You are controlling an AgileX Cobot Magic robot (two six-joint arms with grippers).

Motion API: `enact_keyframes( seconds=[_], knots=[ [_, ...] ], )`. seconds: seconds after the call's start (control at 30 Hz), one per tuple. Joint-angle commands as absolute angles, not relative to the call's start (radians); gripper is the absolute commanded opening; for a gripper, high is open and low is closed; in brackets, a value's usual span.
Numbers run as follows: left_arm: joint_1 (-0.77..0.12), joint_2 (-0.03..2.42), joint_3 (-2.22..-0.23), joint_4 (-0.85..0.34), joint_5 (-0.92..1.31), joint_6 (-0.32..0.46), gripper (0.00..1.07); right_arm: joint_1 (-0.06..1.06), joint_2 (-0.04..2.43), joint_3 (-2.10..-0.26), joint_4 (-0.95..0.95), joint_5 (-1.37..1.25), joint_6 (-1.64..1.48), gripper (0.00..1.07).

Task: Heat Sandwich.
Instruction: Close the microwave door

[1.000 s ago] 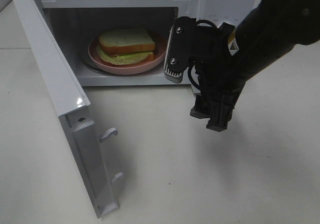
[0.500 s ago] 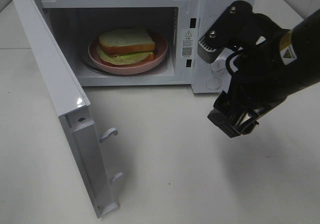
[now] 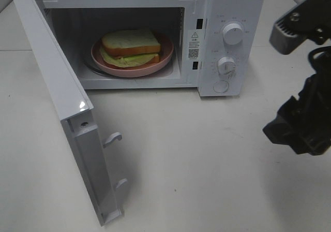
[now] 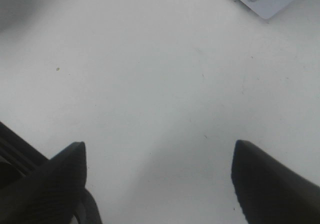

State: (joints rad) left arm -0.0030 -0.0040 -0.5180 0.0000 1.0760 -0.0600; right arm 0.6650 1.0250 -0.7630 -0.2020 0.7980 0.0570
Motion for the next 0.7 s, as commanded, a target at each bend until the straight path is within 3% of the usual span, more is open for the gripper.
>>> enact_keyframes(
  seconds=[0.03, 0.7],
  knots=[
    [-0.001, -0.02, -0.518, -0.006, 1.071, -0.059, 0.98, 0.666, 0.94, -0.758, -0.198, 0.875, 0.078, 0.76],
    [-0.001, -0.02, -0.518, -0.006, 1.071, -0.059, 0.98, 0.666, 0.604, -0.753, -0.199, 1.172, 0.109, 0.76]
  ],
)
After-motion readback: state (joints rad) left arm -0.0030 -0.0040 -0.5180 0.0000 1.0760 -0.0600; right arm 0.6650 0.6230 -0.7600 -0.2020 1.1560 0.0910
